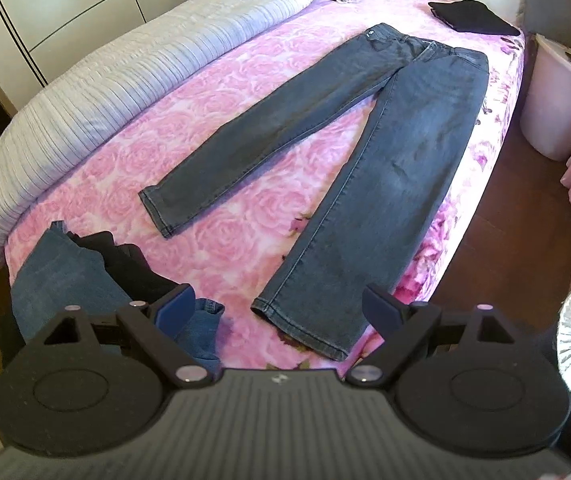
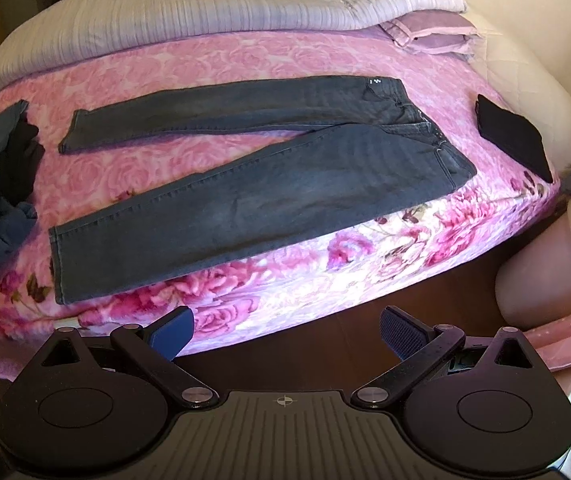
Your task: Fold clothes
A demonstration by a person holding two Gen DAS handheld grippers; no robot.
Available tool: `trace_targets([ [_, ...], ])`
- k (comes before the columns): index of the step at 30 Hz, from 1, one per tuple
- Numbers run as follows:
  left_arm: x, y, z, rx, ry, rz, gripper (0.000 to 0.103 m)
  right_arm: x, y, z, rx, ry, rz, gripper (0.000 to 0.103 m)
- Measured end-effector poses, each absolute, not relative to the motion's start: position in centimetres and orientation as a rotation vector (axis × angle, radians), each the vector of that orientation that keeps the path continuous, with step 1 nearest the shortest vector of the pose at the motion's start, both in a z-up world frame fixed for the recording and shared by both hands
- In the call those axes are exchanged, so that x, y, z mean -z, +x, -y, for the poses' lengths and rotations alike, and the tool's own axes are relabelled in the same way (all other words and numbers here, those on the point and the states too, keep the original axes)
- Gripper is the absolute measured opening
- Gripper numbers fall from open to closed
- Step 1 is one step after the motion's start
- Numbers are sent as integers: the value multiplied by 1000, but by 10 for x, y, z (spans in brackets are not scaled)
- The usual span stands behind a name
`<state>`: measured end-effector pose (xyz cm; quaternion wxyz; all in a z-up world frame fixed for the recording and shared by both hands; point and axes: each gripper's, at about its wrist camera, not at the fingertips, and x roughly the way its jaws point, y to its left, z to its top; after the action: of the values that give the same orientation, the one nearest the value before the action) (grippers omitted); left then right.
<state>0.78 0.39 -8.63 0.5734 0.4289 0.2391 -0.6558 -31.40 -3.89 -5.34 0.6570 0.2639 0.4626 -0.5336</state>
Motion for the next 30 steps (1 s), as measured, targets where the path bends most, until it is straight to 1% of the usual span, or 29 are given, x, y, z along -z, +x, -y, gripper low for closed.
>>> trace_targets([
  [13,97,-32,24,1520,1029,-601,88,62,-343,71,1160,584,-1100,102],
  [30,102,-110,73,1443,1043,-609,88,72,-425,134,1107,594,-1113,102],
])
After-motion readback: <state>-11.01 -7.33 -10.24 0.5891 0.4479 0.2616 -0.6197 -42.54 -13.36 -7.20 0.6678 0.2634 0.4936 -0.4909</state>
